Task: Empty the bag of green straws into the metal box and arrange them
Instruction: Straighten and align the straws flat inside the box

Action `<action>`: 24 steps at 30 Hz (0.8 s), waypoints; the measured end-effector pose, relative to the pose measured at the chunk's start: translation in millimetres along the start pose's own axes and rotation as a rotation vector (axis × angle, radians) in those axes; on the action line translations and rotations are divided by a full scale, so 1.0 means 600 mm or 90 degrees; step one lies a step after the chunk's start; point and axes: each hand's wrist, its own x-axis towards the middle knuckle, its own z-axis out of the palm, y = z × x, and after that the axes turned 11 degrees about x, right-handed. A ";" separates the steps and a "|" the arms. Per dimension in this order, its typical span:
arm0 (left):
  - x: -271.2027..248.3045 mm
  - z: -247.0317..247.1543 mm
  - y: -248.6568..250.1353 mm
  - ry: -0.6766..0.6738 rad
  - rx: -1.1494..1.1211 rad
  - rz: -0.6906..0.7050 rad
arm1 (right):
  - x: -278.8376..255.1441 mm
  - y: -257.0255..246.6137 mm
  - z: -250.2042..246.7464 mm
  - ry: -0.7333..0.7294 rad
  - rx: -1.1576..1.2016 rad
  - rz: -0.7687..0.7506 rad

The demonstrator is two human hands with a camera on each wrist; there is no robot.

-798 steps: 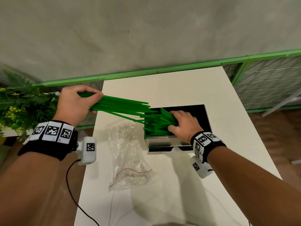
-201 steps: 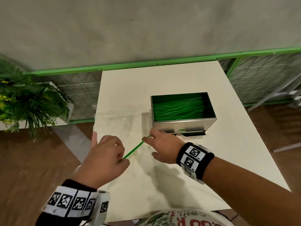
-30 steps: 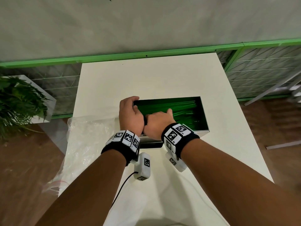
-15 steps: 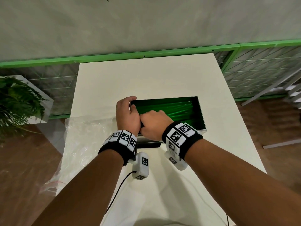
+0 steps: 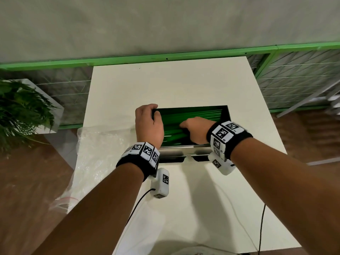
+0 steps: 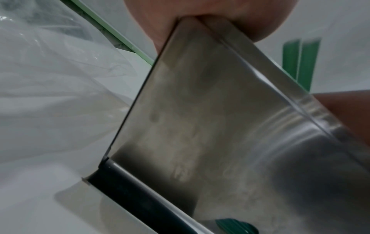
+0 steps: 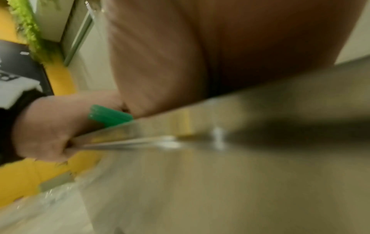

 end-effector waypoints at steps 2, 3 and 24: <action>0.001 0.001 -0.001 -0.002 0.018 0.000 | 0.002 0.003 0.003 -0.001 -0.040 0.004; 0.001 0.002 -0.001 -0.003 0.025 0.001 | 0.004 0.003 0.004 -0.001 -0.068 0.009; -0.002 -0.003 -0.002 -0.028 -0.067 -0.003 | -0.015 -0.039 -0.040 0.109 -0.018 -0.128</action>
